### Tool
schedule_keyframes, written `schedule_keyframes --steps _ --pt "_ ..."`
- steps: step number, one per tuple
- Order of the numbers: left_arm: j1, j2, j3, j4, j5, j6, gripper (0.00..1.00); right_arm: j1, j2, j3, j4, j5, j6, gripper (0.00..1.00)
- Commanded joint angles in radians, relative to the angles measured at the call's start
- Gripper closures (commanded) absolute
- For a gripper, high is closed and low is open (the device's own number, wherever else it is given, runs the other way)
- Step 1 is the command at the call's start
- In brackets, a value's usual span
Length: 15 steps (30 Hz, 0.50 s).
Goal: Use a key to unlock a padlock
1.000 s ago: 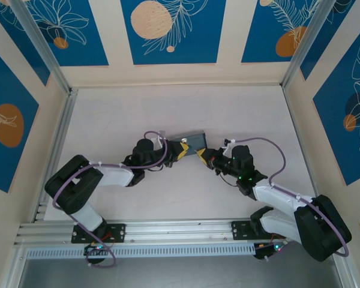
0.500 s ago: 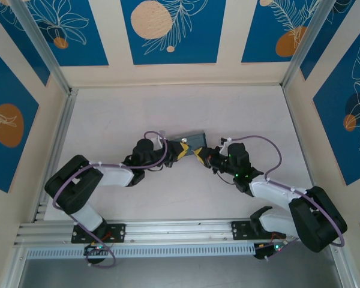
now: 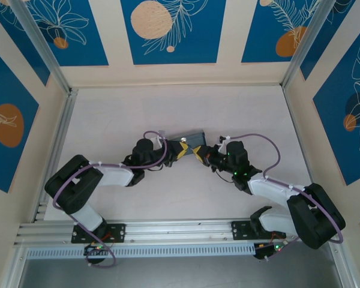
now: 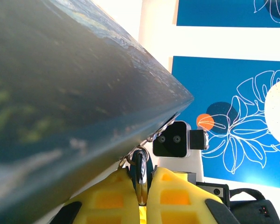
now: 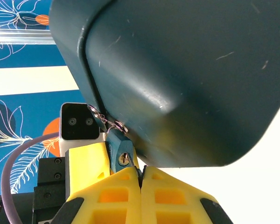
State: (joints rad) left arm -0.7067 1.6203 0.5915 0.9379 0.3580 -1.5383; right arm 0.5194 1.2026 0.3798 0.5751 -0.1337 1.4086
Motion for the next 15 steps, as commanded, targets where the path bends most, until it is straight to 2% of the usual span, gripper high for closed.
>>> schedule_keyframes --steps 1,15 --pt "0.0 0.013 -0.009 0.045 0.024 0.001 1.0 0.013 0.0 0.038 0.025 0.002 -0.02 1.0" --pt "-0.001 0.026 -0.003 0.051 0.022 -0.003 1.0 0.013 -0.034 0.036 -0.008 0.0 -0.029 1.0"
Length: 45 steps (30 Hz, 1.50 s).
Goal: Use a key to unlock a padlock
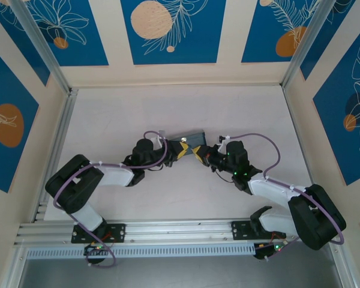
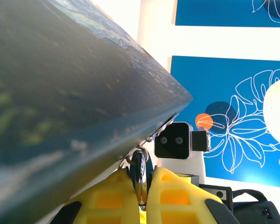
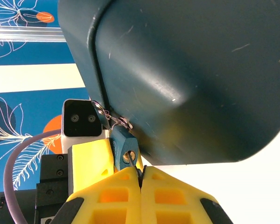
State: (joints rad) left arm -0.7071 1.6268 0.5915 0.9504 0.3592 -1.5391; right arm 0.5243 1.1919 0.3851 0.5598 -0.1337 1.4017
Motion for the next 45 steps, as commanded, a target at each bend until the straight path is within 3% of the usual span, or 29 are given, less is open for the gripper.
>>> schedule_keyframes --steps 1,7,20,35,45 --pt "0.0 0.018 -0.003 0.038 0.021 -0.003 1.0 0.008 -0.022 0.031 0.006 0.001 -0.024 1.0" --pt "-0.001 0.012 -0.003 0.055 0.033 -0.009 1.0 -0.012 0.027 0.019 0.085 -0.033 -0.079 1.0" --pt "-0.002 -0.009 -0.001 0.093 0.061 -0.033 1.0 -0.098 0.171 0.019 0.236 -0.225 -0.208 1.0" --pt "-0.015 0.015 0.002 0.138 0.041 -0.053 1.0 -0.009 0.325 0.006 0.514 -0.131 -0.009 1.0" --pt "-0.019 0.011 -0.007 0.145 0.047 -0.059 1.0 -0.084 0.36 0.033 0.474 -0.231 -0.126 1.0"
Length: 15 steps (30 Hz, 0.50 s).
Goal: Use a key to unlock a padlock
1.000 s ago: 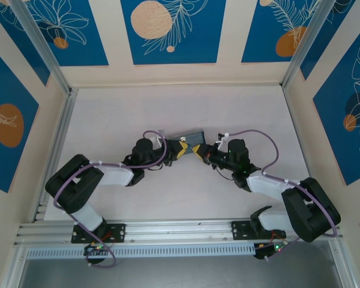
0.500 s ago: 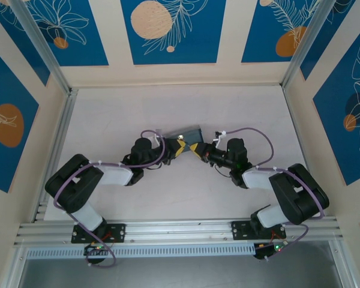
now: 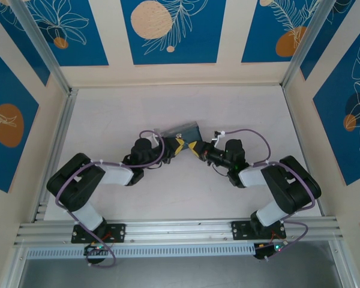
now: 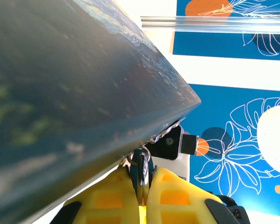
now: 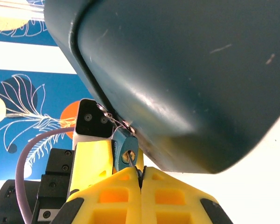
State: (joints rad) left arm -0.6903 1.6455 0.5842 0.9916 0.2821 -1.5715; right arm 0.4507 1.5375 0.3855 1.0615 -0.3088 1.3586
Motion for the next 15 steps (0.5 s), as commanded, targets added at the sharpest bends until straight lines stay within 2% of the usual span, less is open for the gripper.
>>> schedule_keyframes --steps 1,7,15 --pt "-0.036 -0.007 0.0 0.104 0.124 -0.028 1.0 -0.014 0.011 0.042 -0.045 -0.072 -0.113 1.0" --pt "-0.036 0.003 0.002 0.107 0.127 -0.028 1.0 0.016 -0.016 0.111 -0.139 -0.119 -0.348 1.0" --pt "-0.036 0.004 0.001 0.107 0.134 -0.026 1.0 0.009 -0.004 0.126 -0.137 -0.111 -0.377 1.0"
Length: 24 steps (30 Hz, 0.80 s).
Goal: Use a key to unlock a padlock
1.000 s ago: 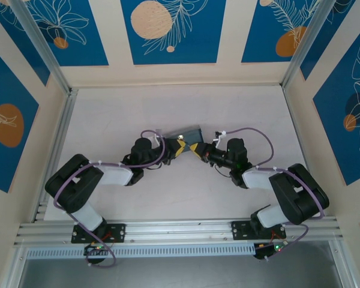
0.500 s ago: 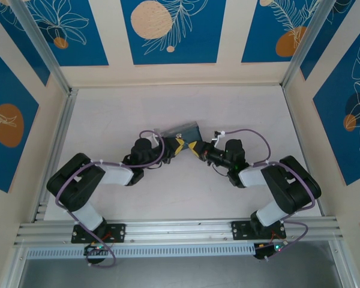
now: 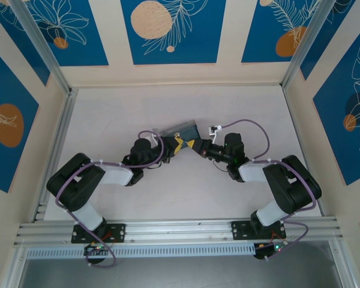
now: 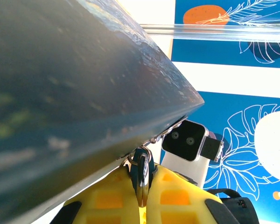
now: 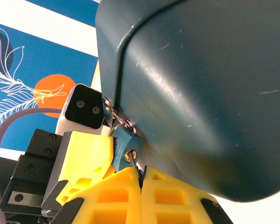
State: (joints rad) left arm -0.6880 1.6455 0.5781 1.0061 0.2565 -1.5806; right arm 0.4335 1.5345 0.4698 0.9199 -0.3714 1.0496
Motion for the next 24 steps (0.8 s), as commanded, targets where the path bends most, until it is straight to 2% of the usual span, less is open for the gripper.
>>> schedule_keyframes --steps 1,9,14,20,24 --pt "-0.039 0.002 0.006 0.092 0.162 -0.016 1.0 0.017 0.001 0.043 0.005 -0.06 -0.063 1.0" --pt "-0.039 -0.006 -0.004 0.08 0.168 -0.005 1.0 -0.044 0.051 0.139 -0.043 -0.268 -0.022 1.0" --pt "-0.038 -0.007 -0.001 0.08 0.17 -0.002 1.0 -0.041 0.09 0.147 -0.045 -0.292 -0.016 1.0" --pt "-0.039 -0.007 0.002 0.065 0.173 0.007 1.0 -0.05 0.17 0.151 0.081 -0.346 0.077 1.0" --pt "-0.038 -0.006 0.003 0.069 0.177 0.007 1.0 -0.044 0.191 0.182 0.077 -0.383 0.056 1.0"
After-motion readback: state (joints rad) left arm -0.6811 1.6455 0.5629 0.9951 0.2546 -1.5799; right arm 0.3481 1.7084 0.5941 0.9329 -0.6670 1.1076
